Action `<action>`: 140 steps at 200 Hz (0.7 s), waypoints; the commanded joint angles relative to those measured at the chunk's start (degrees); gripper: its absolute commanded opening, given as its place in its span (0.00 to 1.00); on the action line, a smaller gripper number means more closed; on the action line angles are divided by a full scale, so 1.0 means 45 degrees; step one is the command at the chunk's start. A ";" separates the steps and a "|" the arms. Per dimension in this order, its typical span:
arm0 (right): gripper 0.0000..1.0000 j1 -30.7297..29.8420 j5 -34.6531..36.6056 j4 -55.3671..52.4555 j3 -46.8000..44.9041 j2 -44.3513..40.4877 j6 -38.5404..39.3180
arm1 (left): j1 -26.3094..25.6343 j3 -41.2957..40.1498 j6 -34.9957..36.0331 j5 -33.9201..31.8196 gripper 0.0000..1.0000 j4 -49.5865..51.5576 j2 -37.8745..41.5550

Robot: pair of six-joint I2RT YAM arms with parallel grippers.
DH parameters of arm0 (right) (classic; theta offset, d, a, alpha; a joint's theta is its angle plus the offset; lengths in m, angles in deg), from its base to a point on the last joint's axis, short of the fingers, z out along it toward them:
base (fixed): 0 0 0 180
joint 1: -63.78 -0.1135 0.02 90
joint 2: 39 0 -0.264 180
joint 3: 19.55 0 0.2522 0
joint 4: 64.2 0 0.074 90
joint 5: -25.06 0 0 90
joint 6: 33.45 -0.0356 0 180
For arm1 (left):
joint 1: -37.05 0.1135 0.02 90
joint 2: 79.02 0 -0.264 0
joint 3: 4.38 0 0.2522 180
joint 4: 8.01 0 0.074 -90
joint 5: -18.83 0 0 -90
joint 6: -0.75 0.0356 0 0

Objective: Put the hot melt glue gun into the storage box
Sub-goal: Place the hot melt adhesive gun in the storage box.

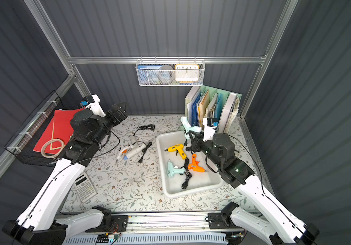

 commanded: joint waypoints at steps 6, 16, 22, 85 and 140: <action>0.00 -0.0013 0.0459 -0.2127 0.0501 -0.0287 -0.0870 | 0.0137 0.0424 0.0041 -0.1743 1.00 0.1841 -0.1009; 0.00 -0.0010 0.0668 -0.2564 0.0530 -0.0259 -0.0998 | 0.0253 0.0451 -0.0051 -0.1730 1.00 0.1986 -0.1320; 0.00 -0.0005 0.0798 -0.2735 0.0534 -0.0237 -0.1000 | 0.0327 0.0451 -0.0116 -0.1720 1.00 0.2007 -0.1467; 0.00 0.0001 0.2894 -0.4433 0.1723 0.0959 0.0023 | 0.1662 -0.0357 -0.0982 -0.0287 1.00 0.1644 -0.2121; 0.00 0.0040 0.4310 -0.6245 0.3592 0.2042 0.1535 | 0.1985 -0.0508 -0.1167 0.0058 1.00 0.1498 -0.2531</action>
